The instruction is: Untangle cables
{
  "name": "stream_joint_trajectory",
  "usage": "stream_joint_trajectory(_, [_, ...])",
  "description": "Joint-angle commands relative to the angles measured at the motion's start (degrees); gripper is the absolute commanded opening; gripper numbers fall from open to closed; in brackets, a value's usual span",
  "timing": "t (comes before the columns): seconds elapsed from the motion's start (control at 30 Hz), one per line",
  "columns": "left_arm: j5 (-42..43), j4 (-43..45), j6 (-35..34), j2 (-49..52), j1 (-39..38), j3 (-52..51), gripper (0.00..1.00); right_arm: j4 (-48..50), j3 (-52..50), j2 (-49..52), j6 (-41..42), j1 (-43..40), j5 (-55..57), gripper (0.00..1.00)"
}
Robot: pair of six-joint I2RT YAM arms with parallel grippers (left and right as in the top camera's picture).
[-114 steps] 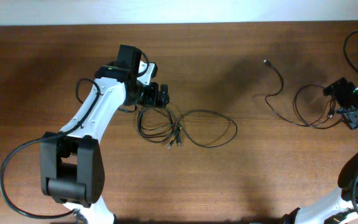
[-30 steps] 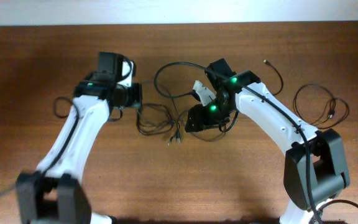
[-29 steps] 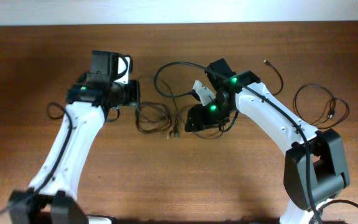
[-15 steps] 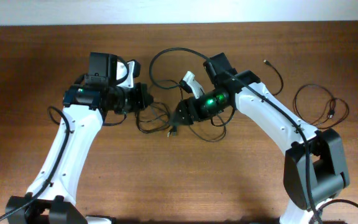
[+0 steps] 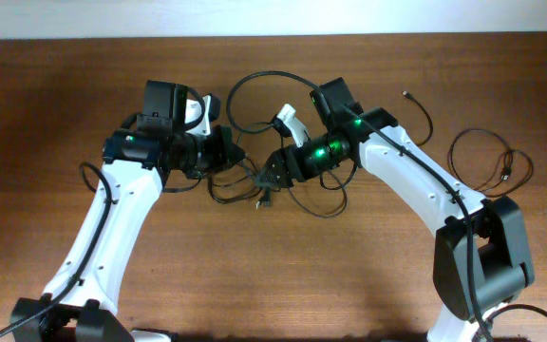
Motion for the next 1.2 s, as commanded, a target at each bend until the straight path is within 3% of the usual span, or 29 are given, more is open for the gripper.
stream_joint_trajectory(0.0, [1.66, 0.28, -5.51, -0.13, -0.15, 0.33, 0.00, -0.20, 0.44, 0.50, -0.85, 0.24, -0.11, 0.70])
stream_joint_trajectory(0.1, [1.68, 0.33, -11.39, -0.13, -0.17, 0.33, 0.01, -1.38, 0.44, 0.50, -0.85, 0.28, -0.11, 0.70])
stream_joint_trajectory(0.2, [2.75, 0.96, -12.81, -0.13, -0.15, 0.33, 0.01, -1.42, 0.44, 0.50, -0.87, 0.28, -0.11, 0.68])
stream_joint_trajectory(0.3, [3.39, 2.40, -12.81, -0.13, -0.15, 0.33, 0.00, -1.42, 0.44, 0.50, -0.87, 0.28, -0.07, 0.18])
stream_joint_trajectory(0.37, [3.34, 2.89, -12.76, -0.13, -0.15, 0.31, 0.00, -1.90, 0.44, 0.50, -0.85, 0.26, 2.34, 0.04])
stream_joint_trajectory(0.53, [0.70, 2.84, -12.72, -0.09, -0.17, 0.31, 0.03, -9.09, 0.44, 0.50, -0.85, 0.17, 16.76, 0.04])
stream_joint_trajectory(0.7, [-6.12, 2.60, -12.70, -0.09, -0.17, 0.31, 0.31, -20.22, 0.44, 0.50, -0.44, 0.15, 31.80, 0.04])
stream_joint_trajectory(0.9, [-17.14, 0.92, -12.17, -0.09, -0.17, -0.02, 0.36, -22.60, 0.44, 0.50, 9.77, 0.15, 51.32, 0.04])
stream_joint_trajectory(0.93, [-18.32, 0.94, -12.07, -0.09, -0.17, -0.52, 0.36, -22.58, 0.44, 0.50, 11.87, 0.15, 53.75, 0.05])
stream_joint_trajectory(1.0, [-19.65, 1.05, -12.09, -0.09, -0.17, -2.16, 0.37, -22.43, 0.44, 0.50, 15.82, 0.15, 57.46, 0.18])
stream_joint_trajectory(1.03, [-19.85, 1.25, -12.09, 0.02, -0.17, -3.02, 0.38, -22.25, 0.44, 0.50, 16.81, 0.15, 58.10, 0.29])
stream_joint_trajectory(1.1, [-21.44, 2.05, -12.09, 0.63, -0.17, -4.92, 0.41, -20.52, 0.44, 0.50, 17.49, 0.15, 58.49, 0.69])
stream_joint_trajectory(1.13, [-21.79, 3.19, -12.09, 1.57, -0.17, -6.29, 0.43, -18.73, 0.44, 0.50, 17.51, 0.15, 58.47, 0.77])
stream_joint_trajectory(1.17, [-21.77, 3.30, -12.07, 2.14, -0.17, -6.56, 0.42, -17.64, 0.44, 0.50, 17.49, 0.15, 58.45, 0.77])
